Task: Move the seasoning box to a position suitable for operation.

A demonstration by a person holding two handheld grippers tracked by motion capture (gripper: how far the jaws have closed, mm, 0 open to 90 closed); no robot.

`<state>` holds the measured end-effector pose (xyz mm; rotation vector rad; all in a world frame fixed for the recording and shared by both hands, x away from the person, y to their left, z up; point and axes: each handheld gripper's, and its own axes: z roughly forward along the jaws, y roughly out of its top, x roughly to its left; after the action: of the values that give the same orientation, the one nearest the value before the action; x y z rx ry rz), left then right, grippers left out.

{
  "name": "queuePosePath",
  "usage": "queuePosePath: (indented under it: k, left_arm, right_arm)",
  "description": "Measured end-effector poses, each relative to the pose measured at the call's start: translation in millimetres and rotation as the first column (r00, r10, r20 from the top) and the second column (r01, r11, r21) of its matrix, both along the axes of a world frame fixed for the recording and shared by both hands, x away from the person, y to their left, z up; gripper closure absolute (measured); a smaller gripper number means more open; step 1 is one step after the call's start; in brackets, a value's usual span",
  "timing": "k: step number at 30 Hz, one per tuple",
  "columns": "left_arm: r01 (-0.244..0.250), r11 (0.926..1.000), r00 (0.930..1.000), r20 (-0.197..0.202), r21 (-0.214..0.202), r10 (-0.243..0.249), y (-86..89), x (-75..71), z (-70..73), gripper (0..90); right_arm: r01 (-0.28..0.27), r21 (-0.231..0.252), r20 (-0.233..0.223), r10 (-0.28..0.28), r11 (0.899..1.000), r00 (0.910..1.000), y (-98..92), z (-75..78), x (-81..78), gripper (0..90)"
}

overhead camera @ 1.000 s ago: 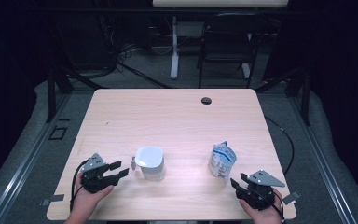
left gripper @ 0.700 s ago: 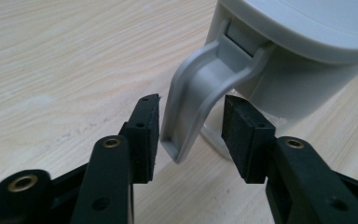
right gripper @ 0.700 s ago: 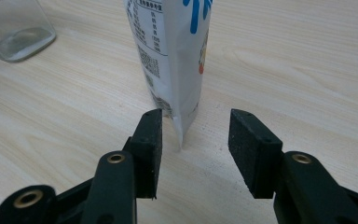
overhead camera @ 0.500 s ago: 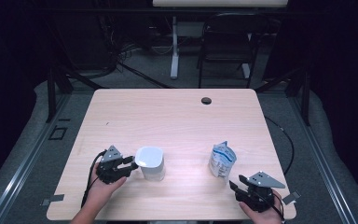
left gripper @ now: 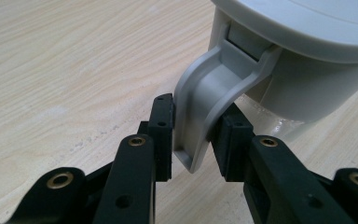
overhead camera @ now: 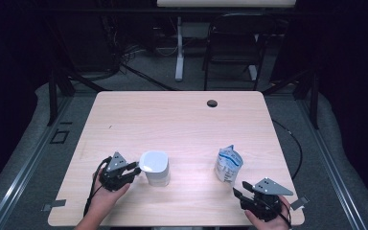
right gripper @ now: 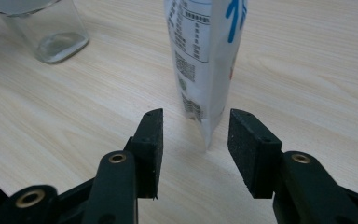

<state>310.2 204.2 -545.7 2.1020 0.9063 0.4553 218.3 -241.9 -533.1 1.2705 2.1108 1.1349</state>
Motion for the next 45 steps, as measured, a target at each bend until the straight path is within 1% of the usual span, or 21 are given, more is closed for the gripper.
queuePosePath:
  k: [2,5,6,9,12,14,16,21,24,27,28,31,34,35,36,38,39,40,42,44,45]
  left_arm:
    - [-0.004,1.0,1.0,0.007,0.007,0.004,-1.9,-2.3,0.0,72.1]
    - [-0.023,0.9997,0.9997,0.007,0.009,0.023,-4.0,-5.1,0.1,72.9]
    - [-0.029,0.9996,0.9995,0.008,0.004,0.029,-4.7,-5.8,-0.2,73.3]
    - [-0.044,0.9988,0.999,-0.013,-0.019,0.044,-6.7,-7.9,-0.4,75.4]
    - [-0.038,0.9981,0.9987,-0.035,-0.048,0.036,-9.6,-11.1,-0.7,79.9]
    - [-0.029,0.9989,0.9993,-0.023,-0.036,0.028,-13.8,-15.1,-0.7,80.2]
    - [-0.032,0.999,0.9992,-0.024,-0.033,0.031,-16.8,-18.4,-0.4,80.1]
    - [-0.062,0.9976,0.9978,-0.027,-0.029,0.061,-20.2,-21.8,0.0,80.4]
    - [-0.078,0.9968,0.9967,-0.026,-0.019,0.077,-24.0,-23.6,0.7,80.9]
    - [-0.099,0.995,0.9946,-0.035,-0.017,0.098,-29.1,-24.6,1.4,81.0]
    - [-0.109,0.9938,0.9936,-0.034,-0.023,0.108,-31.4,-24.9,1.1,80.9]
    - [-0.126,0.9918,0.9912,-0.044,-0.023,0.125,-37.1,-26.1,1.9,80.7]
    - [-0.137,0.99,0.9886,-0.068,-0.034,0.134,-42.9,-27.7,2.8,80.0]
    - [-0.13,0.9907,0.989,-0.076,-0.039,0.127,-44.0,-27.9,3.0,79.6]
    - [-0.124,0.9911,0.9895,-0.081,-0.049,0.12,-45.4,-28.4,2.9,79.2]
    - [-0.094,0.9941,0.9927,-0.081,-0.054,0.09,-46.6,-29.3,2.3,78.2]
    - [-0.08,0.9954,0.9933,-0.088,-0.052,0.075,-46.3,-30.2,2.5,76.7]
    - [-0.08,0.9953,0.9935,-0.085,-0.055,0.075,-46.5,-31.2,2.1,74.8]
    - [-0.055,0.9972,0.9955,-0.08,-0.05,0.05,-44.6,-32.9,2.0,72.3]
    - [-0.037,0.9979,0.9958,-0.086,-0.053,0.032,-42.2,-35.1,2.1,71.3]
    - [-0.026,0.998,0.9958,-0.089,-0.058,0.021,-40.9,-36.3,2.0,71.4]
  right_arm:
    - [-0.024,-0.009,0.006,0.024,1.0,0.9997,2.8,0.8,-0.6,56.6]
    - [-0.053,-0.011,0.002,0.053,0.999,0.9986,6.1,0.8,-0.5,57.3]
    - [-0.062,-0.016,0.002,0.062,0.998,0.9981,7.9,0.6,-0.7,57.3]
    - [-0.074,-0.015,-0.004,0.074,0.997,0.9972,12.0,-0.3,-0.7,57.3]
    - [-0.097,-0.022,-0.01,0.096,0.995,0.9953,15.5,-1.9,0.3,57.2]
    - [-0.11,-0.022,-0.016,0.11,0.994,0.9938,18.2,-2.6,0.3,57.1]
    - [-0.127,-0.022,-0.019,0.126,0.992,0.9918,20.7,-2.4,0.1,57.0]
    - [-0.154,-0.022,-0.005,0.154,0.988,0.9881,28.0,-0.7,-0.2,57.3]
    - [-0.171,-0.024,0.002,0.171,0.985,0.9852,33.3,0.1,-0.2,57.3]
    - [-0.175,-0.022,0.003,0.175,0.984,0.9845,36.3,-0.2,0.5,57.2]
    - [-0.177,-0.023,0.004,0.178,0.984,0.9841,37.9,-0.7,0.9,57.0]
    - [-0.193,-0.032,-0.004,0.193,0.981,0.9811,42.7,-1.5,1.7,56.3]
    - [-0.21,-0.034,-0.003,0.21,0.977,0.9777,49.2,-2.4,1.7,54.2]
    - [-0.209,-0.028,-0.002,0.21,0.977,0.9778,51.2,-3.2,1.7,53.3]
    - [-0.215,-0.033,-0.004,0.215,0.976,0.9766,53.5,-3.8,1.9,52.9]
    - [-0.225,-0.042,-0.007,0.225,0.973,0.9743,59.1,-5.6,2.0,51.2]
    - [-0.225,-0.048,-0.003,0.225,0.973,0.9742,61.0,-6.1,2.0,50.8]
    - [-0.223,-0.043,0.001,0.223,0.974,0.9747,63.1,-6.6,2.2,50.7]
    - [-0.23,-0.045,-0.004,0.23,0.972,0.9732,65.8,-5.6,2.9,50.2]
    - [-0.231,-0.045,-0.003,0.231,0.972,0.9729,69.1,-5.5,3.6,49.8]
    - [-0.23,-0.053,-0.003,0.23,0.972,0.9731,72.1,-5.4,3.9,49.5]
